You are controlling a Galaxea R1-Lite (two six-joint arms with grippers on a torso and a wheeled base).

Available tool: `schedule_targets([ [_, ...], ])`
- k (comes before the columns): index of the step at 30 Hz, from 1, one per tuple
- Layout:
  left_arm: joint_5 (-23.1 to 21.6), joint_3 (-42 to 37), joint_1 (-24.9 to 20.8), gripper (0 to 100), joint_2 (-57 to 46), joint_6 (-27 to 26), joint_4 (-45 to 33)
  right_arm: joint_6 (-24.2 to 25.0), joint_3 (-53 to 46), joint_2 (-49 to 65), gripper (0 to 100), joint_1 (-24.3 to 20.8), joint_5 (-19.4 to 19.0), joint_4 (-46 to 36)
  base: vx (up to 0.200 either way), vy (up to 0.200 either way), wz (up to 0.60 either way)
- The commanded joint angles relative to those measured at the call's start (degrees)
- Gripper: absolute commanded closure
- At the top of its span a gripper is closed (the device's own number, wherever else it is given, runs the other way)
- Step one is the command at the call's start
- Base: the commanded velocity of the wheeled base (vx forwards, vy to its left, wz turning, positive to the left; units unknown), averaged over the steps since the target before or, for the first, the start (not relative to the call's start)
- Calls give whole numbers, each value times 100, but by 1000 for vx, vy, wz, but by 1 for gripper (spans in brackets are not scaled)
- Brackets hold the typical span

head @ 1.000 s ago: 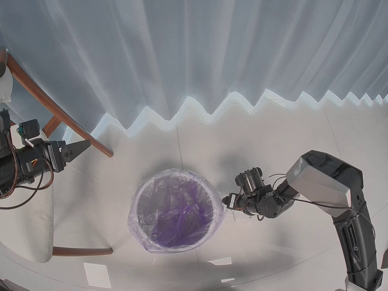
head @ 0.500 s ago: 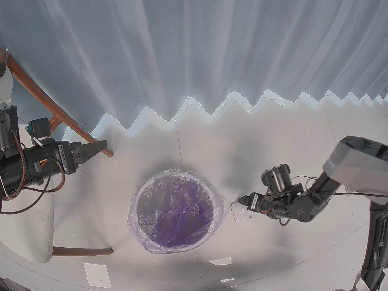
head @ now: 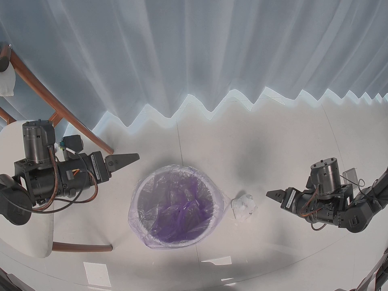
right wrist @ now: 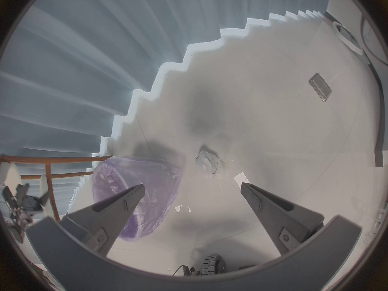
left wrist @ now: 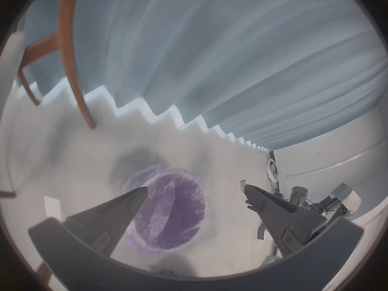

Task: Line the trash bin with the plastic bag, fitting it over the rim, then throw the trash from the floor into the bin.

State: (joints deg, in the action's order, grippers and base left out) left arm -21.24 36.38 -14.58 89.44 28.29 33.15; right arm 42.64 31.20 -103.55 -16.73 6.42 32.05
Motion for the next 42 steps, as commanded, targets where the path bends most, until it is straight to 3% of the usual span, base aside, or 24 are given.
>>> schedule_targets([
  [1, -3, -148, -27, 0, 240, 141, 52, 86, -219, 405, 0, 3, 8, 3, -200, 0, 0],
  [12, 111, -614, -317, 0, 522, 212, 69, 86, -246, 397, 0, -24, 8, 3, -200, 0, 0],
  [17, 963, -1019, -563, 0, 856, 45, 148, 86, -263, 397, 0, -41, 8, 3, 0, 0, 0],
  [19, 1086, -1106, -581, 0, 1023, 18, 289, 86, -263, 397, 0, -33, 8, 3, 0, 0, 0],
  [20, 1122, -1168, -563, 0, 1225, -8, 667, 86, -272, 397, 0, -41, 8, 3, 0, 0, 0],
  [29, 1667, -1186, -555, 0, 2508, -35, 1669, 95, -316, 397, 0, -50, 8, 12, 0, 0, 0],
  [42, 1913, -1186, -467, 0, 3686, 1, 3400, 130, -553, 344, 0, -41, 17, 443, 0, 0, 0],
])
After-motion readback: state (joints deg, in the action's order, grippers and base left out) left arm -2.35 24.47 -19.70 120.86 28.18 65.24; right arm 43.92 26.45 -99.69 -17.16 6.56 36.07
